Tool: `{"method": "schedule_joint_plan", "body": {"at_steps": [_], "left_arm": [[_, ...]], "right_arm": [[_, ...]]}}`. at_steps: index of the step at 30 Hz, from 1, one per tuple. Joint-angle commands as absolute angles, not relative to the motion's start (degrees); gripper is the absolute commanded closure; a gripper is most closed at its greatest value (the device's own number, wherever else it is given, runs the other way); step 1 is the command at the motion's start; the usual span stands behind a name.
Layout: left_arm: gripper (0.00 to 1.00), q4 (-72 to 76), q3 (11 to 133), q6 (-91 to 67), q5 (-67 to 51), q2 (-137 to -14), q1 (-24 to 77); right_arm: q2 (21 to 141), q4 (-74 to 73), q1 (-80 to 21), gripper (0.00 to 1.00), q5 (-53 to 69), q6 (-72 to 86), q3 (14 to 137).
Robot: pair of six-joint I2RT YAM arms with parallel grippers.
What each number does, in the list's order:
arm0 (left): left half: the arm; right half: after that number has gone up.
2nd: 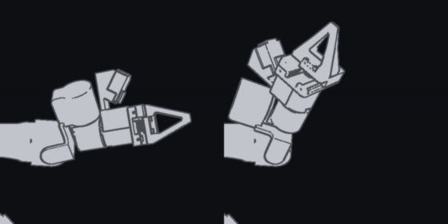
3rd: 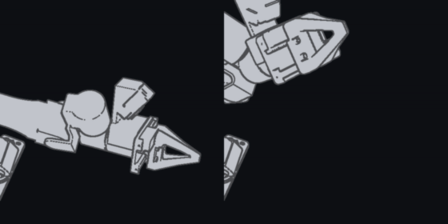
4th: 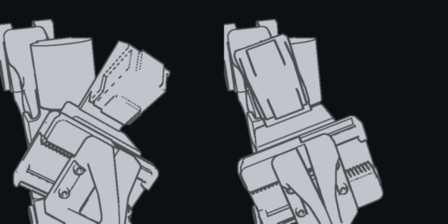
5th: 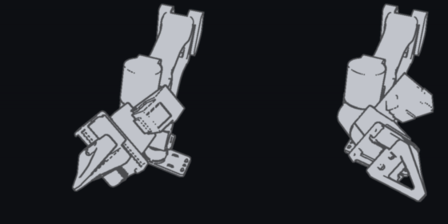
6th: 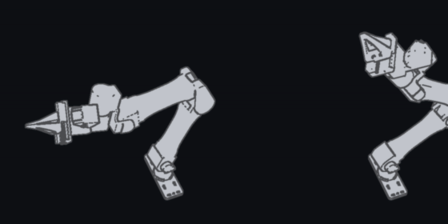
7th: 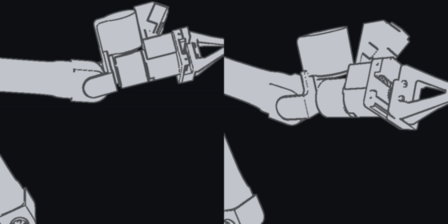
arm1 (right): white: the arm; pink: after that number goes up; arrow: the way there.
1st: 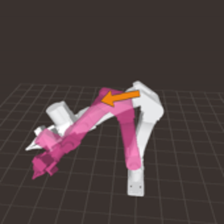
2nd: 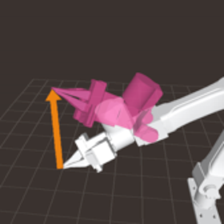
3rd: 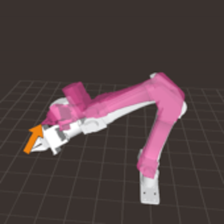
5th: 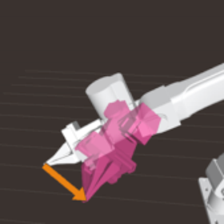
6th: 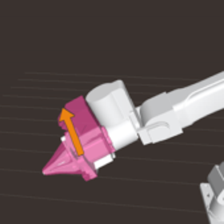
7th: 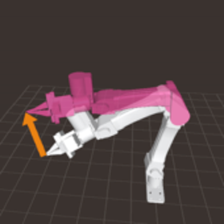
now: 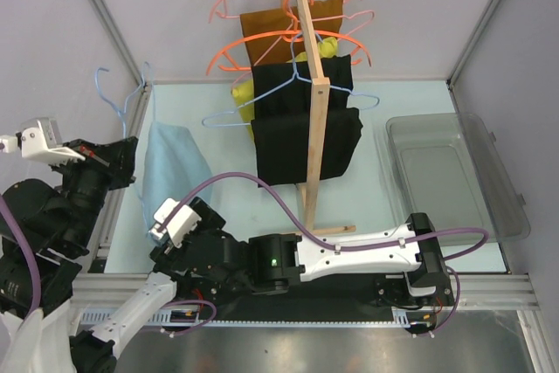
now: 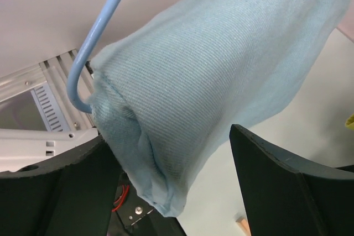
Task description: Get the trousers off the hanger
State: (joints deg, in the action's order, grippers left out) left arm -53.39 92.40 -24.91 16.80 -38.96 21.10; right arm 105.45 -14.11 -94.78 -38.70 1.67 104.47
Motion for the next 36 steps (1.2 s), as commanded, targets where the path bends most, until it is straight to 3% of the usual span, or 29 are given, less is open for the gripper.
{"method": "schedule_joint_plan", "body": {"at_steps": [1, 6, 20, 27, 36], "left_arm": [[1.0, -43.42, 96.06, -24.17, 17.23, -39.46, 21.18], [1.0, -43.42, 96.33, -23.47, 17.14, -39.29, 21.18], [1.0, -43.42, 96.42, -23.82, 16.79, -39.2, 21.18], [1.0, -43.42, 95.8, -24.08, 16.96, -39.02, 21.18], [1.0, -43.24, 95.98, -23.99, 16.7, -39.2, 21.18]], "right_arm": [[106.08, -9.23, -94.48, 0.22, -44.2, 1.5, 104.42], [106.0, -8.79, -94.39, 0.28, -45.01, 1.23, 102.83], [106.26, -5.9, -93.6, 0.26, -50.61, 2.29, 100.81], [104.77, 12.72, -94.04, 0.26, -51.33, -7.1, 95.45], [106.78, 18.71, -95.63, 0.18, -52.91, -10.9, 94.65]]}}
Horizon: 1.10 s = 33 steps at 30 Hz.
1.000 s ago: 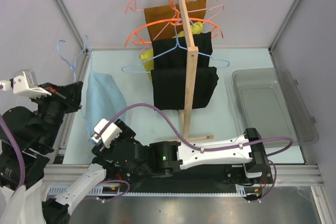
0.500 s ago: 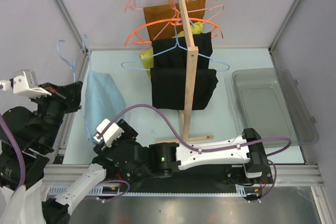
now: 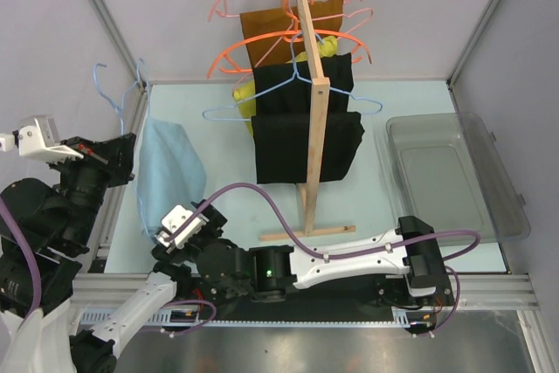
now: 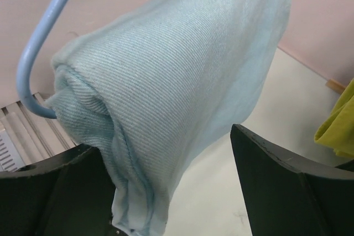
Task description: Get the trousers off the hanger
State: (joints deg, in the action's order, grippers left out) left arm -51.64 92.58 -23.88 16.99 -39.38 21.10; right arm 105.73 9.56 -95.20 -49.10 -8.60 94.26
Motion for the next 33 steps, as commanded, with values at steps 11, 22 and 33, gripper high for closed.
{"method": "schedule_joint_plan", "body": {"at_steps": [11, 22, 33], "left_arm": [[1.0, -43.42, 95.72, -23.47, 16.0, -38.76, 21.18], [1.0, -41.22, 90.44, -20.83, 14.15, -35.95, 21.18], [1.0, -40.17, 85.43, -19.6, 14.15, -33.92, 21.18]], "right_arm": [[108.63, 22.22, -94.75, 0.21, -51.95, -15.98, 98.0], [108.55, 26.8, -94.92, 0.57, -52.38, -24.08, 99.4], [108.9, 31.37, -95.62, 1.0, -54.05, -30.14, 101.69]]}}
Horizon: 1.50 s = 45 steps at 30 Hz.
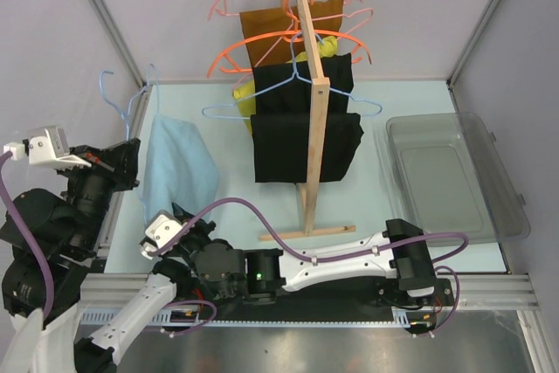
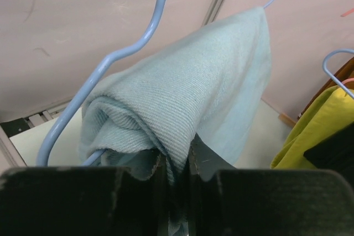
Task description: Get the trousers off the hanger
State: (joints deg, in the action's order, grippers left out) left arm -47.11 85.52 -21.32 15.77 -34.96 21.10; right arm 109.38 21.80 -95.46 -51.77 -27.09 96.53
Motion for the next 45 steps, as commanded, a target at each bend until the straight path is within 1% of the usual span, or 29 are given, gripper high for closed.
{"method": "schedule_joint_plan", "body": {"at_steps": [1, 9, 16, 19, 27, 33, 40, 45], "left_arm": [[1.0, -40.17, 85.26, -19.69, 14.5, -33.84, 21.18], [1.0, -39.99, 83.76, -20.13, 15.91, -34.28, 21.18], [1.0, -36.74, 77.88, -20.56, 15.56, -31.56, 21.18], [1.0, -36.3, 76.03, -21.27, 15.38, -31.12, 21.09], [1.0, -35.95, 73.92, -21.45, 15.12, -30.59, 21.18], [1.0, -35.16, 71.37, -20.57, 15.64, -29.18, 21.18], [1.0, -34.98, 70.22, -19.07, 16.79, -28.3, 21.18], [1.0, -35.07, 69.7, -18.37, 16.7, -27.86, 21.18]], "right_arm": [[108.9, 31.81, -95.54, 1.0, -54.05, -30.41, 101.95], [109.6, 36.47, -96.42, 1.0, -56.33, -34.27, 103.97], [109.69, 46.22, -97.56, 1.0, -58.01, -43.93, 104.68], [108.99, 46.93, -98.0, 1.0, -57.75, -45.52, 105.64], [105.38, 46.76, -98.09, 1.0, -55.81, -47.02, 106.78], [105.56, 47.37, -98.0, 1.0, -54.49, -52.28, 110.65], [105.73, 43.51, -97.65, 1.0, -51.24, -55.37, 117.41], [107.49, 38.6, -97.47, 1.0, -49.13, -57.74, 126.19]]}}
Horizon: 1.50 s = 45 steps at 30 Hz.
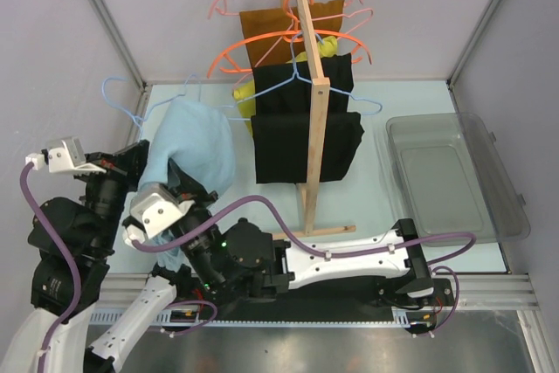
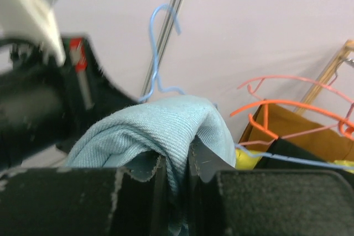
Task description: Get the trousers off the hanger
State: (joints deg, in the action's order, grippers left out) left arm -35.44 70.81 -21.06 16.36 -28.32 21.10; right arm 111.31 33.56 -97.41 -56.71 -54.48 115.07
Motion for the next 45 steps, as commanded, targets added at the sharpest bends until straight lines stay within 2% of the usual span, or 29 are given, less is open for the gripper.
{"method": "schedule_joint_plan", "body": {"at_steps": [1, 13, 27, 45], "left_arm": [[1.0, -35.24, 69.09, -18.37, 16.61, -27.77, 21.18], [1.0, -36.65, 64.78, -18.19, 17.75, -24.96, 22.23], [1.0, -36.74, 65.65, -15.91, 20.83, -24.87, 25.49], [1.0, -36.39, 67.32, -16.79, 18.55, -30.32, 26.46]], "right_arm": [[107.93, 37.54, -97.21, 1.0, -48.87, -57.83, 127.43], [110.92, 27.33, -96.77, 1.0, -41.23, -58.88, 143.51], [109.51, 28.83, -96.07, 1.0, -20.14, -70.39, 149.67], [103.63, 30.76, -80.69, 1.0, -9.59, -69.96, 154.07]]}}
